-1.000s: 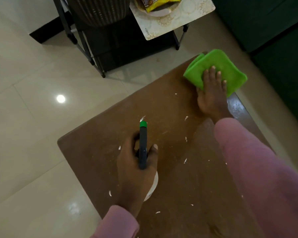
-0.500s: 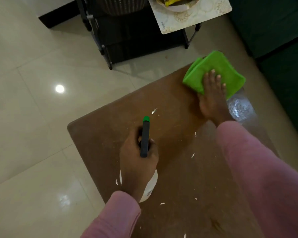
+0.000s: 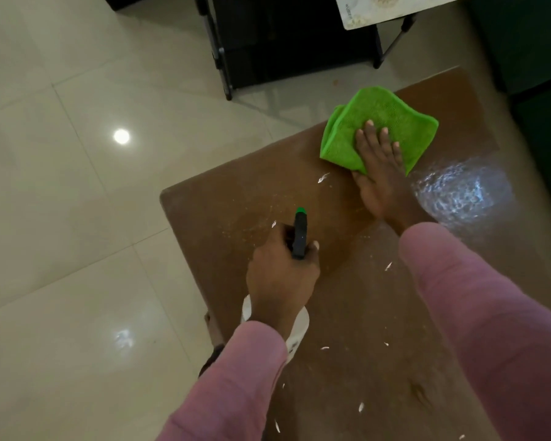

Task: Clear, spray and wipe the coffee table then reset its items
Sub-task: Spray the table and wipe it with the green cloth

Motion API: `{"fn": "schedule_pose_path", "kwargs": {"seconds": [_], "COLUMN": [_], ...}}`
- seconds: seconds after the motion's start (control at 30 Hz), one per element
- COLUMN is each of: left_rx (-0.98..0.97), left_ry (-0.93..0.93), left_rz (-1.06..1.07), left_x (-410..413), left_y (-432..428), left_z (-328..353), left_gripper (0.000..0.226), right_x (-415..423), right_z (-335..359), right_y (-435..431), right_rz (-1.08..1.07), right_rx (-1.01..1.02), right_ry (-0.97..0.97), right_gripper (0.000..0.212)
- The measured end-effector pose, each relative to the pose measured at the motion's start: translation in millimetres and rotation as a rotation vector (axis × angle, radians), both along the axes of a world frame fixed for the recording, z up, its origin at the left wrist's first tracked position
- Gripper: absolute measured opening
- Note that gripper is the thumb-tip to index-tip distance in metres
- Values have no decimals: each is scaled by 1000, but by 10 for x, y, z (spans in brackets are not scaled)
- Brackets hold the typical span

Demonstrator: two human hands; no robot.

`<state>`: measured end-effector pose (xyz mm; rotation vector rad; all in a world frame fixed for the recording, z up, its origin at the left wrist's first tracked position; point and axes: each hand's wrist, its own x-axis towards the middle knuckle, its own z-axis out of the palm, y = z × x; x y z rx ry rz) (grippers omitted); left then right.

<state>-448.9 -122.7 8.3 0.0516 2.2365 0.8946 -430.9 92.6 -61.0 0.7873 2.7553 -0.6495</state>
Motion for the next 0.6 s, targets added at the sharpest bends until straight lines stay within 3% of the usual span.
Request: {"fn": "schedule_pose_path", "kwargs": {"seconds": [0.33,0.4,0.53,0.6], "left_rx": [65,55,47,48], "left_ry": [-14,37,110,130], "left_rz": [158,204,221,200], "left_x": [-84,-96,-113,-136], "left_y": [-347,-506,-796,-916], "left_z": [90,88,78,89], "left_gripper": [15,11,12,11], "right_x": [-340,-348,-4,73], "right_z": [71,67,35,13], "right_y": [-379,-725,-1088,-872], "right_rz": [-275,-150,314,308], "right_rx": [-30,16,48,83], "right_ry": [-27,-40,-19,-29], "right_gripper": [60,63,74,77]}}
